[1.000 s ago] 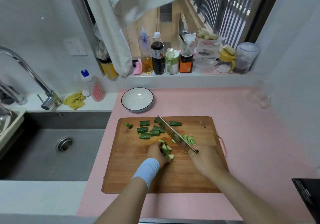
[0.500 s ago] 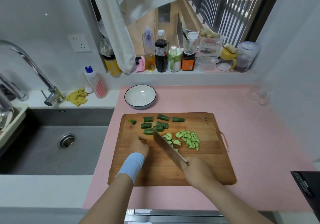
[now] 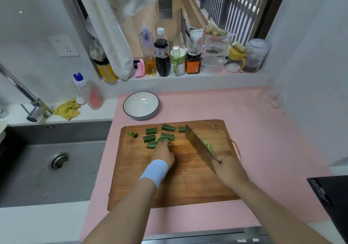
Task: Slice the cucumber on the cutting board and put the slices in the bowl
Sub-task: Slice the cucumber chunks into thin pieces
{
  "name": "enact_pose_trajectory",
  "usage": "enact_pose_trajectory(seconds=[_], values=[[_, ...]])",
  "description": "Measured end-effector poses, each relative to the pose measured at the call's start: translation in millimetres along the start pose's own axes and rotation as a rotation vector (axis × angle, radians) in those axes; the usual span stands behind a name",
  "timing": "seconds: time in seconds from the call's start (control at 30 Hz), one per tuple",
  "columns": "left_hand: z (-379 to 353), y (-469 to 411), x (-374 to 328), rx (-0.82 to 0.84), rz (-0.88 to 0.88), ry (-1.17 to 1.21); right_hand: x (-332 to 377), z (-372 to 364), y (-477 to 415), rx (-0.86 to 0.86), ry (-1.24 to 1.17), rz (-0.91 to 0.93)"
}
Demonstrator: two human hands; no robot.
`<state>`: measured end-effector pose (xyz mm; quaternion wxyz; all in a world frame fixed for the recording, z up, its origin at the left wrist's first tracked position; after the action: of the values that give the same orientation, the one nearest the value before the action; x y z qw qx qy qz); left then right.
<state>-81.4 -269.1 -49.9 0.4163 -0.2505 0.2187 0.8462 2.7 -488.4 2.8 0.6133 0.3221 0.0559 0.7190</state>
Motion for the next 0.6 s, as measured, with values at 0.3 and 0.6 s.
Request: enact_pose_trajectory(seconds=[0.3,0.6], values=[[-15,-78,-31,0.016,-0.324,-0.29,7,32,-17,-0.045,-0.235,0.009],[-32,-124,-30,0.058,-0.386,-0.472,11,19,-41,-0.037,-0.261,-0.019]])
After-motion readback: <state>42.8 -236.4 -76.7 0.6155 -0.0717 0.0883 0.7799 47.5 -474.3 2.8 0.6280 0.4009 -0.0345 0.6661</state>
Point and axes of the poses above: each hand's wrist, its own y-axis away from the middle knuckle, its own z-axis out of the back of the hand, x = y × z, the point moved 2 cm from there along -y, towards the middle knuckle, and after that the axes turned 12 degrees about -z, right-handed, at the moved point
